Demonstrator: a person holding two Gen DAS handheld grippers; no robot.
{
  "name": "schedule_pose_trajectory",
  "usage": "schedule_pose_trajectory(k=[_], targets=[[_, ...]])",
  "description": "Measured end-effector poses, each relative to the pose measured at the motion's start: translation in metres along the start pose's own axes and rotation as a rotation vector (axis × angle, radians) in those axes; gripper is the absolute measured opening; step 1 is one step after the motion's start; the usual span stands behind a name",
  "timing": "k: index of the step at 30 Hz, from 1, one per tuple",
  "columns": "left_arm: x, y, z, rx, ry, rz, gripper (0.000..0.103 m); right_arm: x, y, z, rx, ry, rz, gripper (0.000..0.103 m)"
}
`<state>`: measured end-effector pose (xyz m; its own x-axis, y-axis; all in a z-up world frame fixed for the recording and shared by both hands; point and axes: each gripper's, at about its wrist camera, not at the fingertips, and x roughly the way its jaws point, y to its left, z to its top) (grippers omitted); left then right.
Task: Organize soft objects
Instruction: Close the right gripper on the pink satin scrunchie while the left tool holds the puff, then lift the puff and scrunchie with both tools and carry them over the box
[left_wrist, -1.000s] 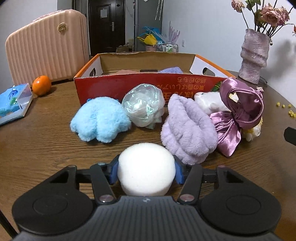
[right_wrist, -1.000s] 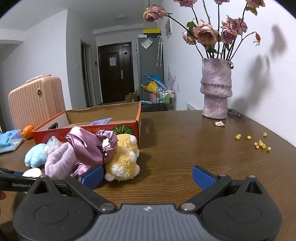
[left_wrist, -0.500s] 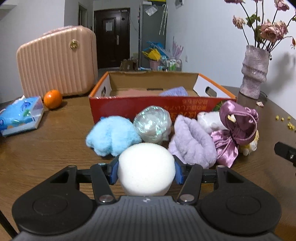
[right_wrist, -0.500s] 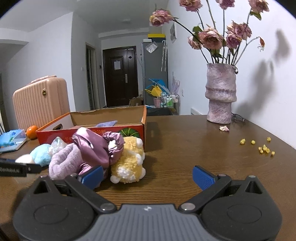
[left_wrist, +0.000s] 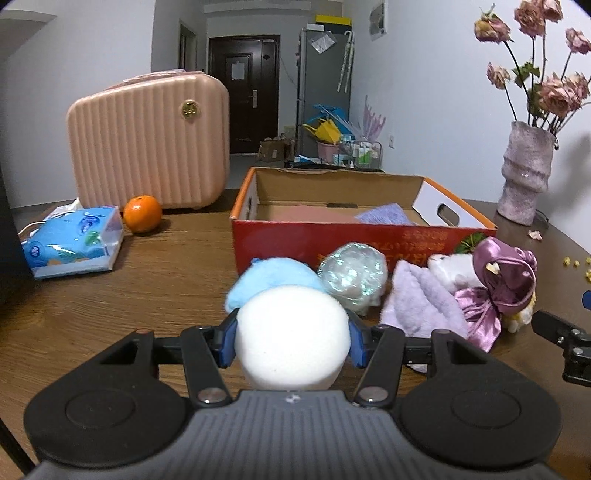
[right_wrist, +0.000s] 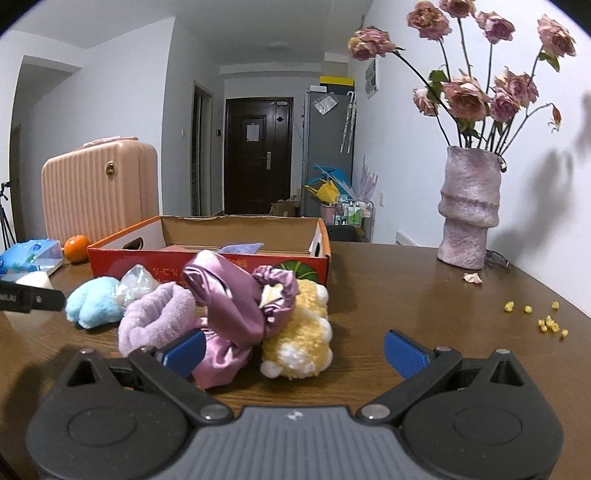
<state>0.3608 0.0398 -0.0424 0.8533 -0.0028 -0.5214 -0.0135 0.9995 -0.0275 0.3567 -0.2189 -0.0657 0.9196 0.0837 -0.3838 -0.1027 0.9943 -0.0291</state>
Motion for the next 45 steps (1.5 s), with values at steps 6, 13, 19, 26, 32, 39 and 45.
schedule_pose_trajectory(k=[6,13,19,26,32,39,45], targets=[[-0.004,0.014,0.002,-0.012,-0.017,0.012,0.056,0.014,0.01,0.004,0.0,0.004,0.0,0.102],[-0.006,0.025,0.003,-0.017,-0.027,0.024,0.056,0.035,0.021,0.011,-0.007,0.009,-0.006,0.096],[-0.006,0.032,0.003,-0.021,-0.028,0.032,0.056,0.053,0.029,0.017,-0.017,0.024,0.001,0.084],[-0.006,0.031,0.002,-0.013,-0.026,0.028,0.056,0.055,0.038,0.015,-0.068,0.019,-0.008,0.059],[-0.005,0.031,0.001,-0.008,-0.023,0.031,0.056,0.048,0.038,0.013,-0.079,-0.001,-0.006,0.043],[-0.005,0.029,0.001,-0.003,-0.028,0.032,0.056,0.039,0.038,0.013,-0.08,-0.024,0.019,0.035],[-0.006,0.029,0.001,-0.002,-0.036,0.033,0.056,0.028,0.034,0.016,-0.056,-0.064,0.025,0.034]])
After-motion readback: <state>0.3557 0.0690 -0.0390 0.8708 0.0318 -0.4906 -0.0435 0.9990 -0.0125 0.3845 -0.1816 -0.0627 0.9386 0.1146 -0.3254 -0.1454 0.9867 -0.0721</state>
